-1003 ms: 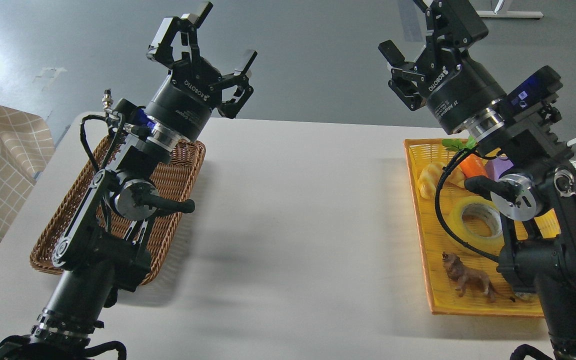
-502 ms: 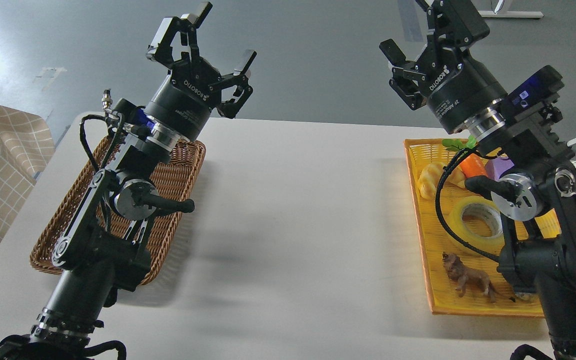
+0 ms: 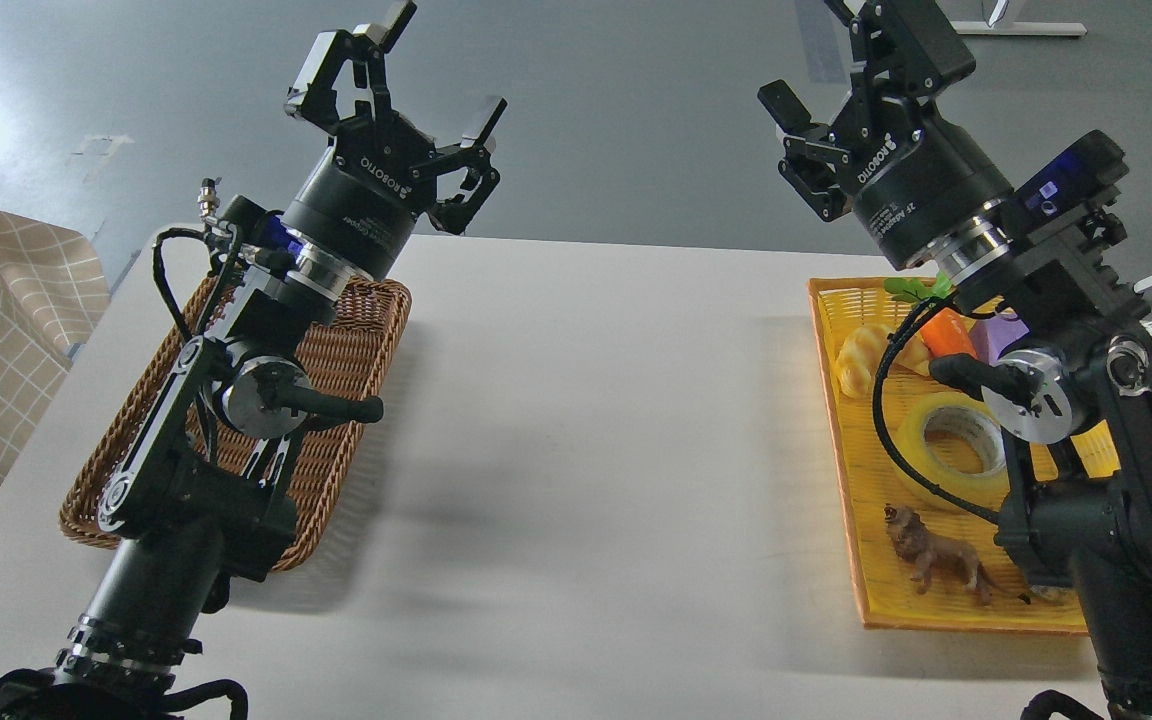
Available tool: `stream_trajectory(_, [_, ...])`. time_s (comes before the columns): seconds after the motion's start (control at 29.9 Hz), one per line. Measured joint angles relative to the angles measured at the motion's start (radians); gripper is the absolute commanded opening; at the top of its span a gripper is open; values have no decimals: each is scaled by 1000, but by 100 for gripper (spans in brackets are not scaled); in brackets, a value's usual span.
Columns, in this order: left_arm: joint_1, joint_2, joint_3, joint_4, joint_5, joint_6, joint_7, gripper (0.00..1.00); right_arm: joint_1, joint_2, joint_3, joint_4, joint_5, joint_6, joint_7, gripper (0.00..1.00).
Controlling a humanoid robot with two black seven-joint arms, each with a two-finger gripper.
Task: Place and transfer tape with both arms
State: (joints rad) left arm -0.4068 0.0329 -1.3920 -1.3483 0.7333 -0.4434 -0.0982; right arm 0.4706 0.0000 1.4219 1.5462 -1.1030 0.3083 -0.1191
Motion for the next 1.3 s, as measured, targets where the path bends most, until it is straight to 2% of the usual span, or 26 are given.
stream_trajectory(0.64, [2, 10, 1, 0, -6, 25, 0, 98, 0, -6, 2, 2, -1, -1, 1, 100])
stream_trajectory(0.87, [-1, 11, 1, 0, -6, 29, 0, 98, -1, -139, 25, 34, 0, -4, 2, 100])
stream_trajectory(1.07, [1, 3, 1, 0, -6, 65, 0, 98, -8, -236, 43, 53, 0, -58, -1, 100])
stream_trajectory(1.3, [-4, 4, 1, 0, -8, 92, 0, 98, -28, -327, 71, 90, 4, -38, 2, 100])
